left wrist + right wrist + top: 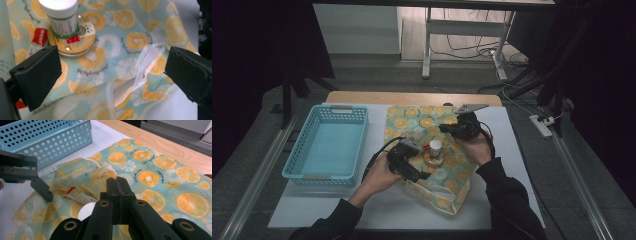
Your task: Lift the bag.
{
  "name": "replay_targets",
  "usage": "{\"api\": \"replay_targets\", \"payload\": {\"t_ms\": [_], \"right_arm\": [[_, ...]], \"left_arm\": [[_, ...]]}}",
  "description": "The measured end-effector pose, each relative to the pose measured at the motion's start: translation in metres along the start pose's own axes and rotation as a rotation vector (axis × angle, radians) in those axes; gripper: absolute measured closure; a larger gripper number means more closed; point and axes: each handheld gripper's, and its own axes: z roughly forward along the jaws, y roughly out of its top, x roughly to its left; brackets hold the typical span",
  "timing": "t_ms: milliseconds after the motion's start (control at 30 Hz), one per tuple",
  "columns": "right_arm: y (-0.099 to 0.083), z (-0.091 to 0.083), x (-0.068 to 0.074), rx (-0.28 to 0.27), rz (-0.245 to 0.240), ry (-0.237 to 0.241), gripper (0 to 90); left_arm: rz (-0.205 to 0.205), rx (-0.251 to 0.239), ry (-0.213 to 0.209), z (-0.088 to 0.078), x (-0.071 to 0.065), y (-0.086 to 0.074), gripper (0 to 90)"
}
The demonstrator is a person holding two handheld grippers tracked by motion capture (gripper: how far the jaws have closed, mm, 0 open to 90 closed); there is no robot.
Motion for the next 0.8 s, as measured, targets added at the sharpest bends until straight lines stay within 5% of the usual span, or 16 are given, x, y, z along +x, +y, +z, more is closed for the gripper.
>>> {"api": "replay_targets", "payload": {"t_ms": [500,800], "right_arm": [[-0.001,0.002,0.002,0.004,-0.001,0.006,90.0],[-0.002,0.002,0.001,0.003,-0.001,0.008,90.0]], "left_arm": [[0.079,0.128,-0.012,0.029,0.0,-0.017,7.7],[0.117,0.2,-0.023,0.036,0.002,-0.026,45.2]]}}
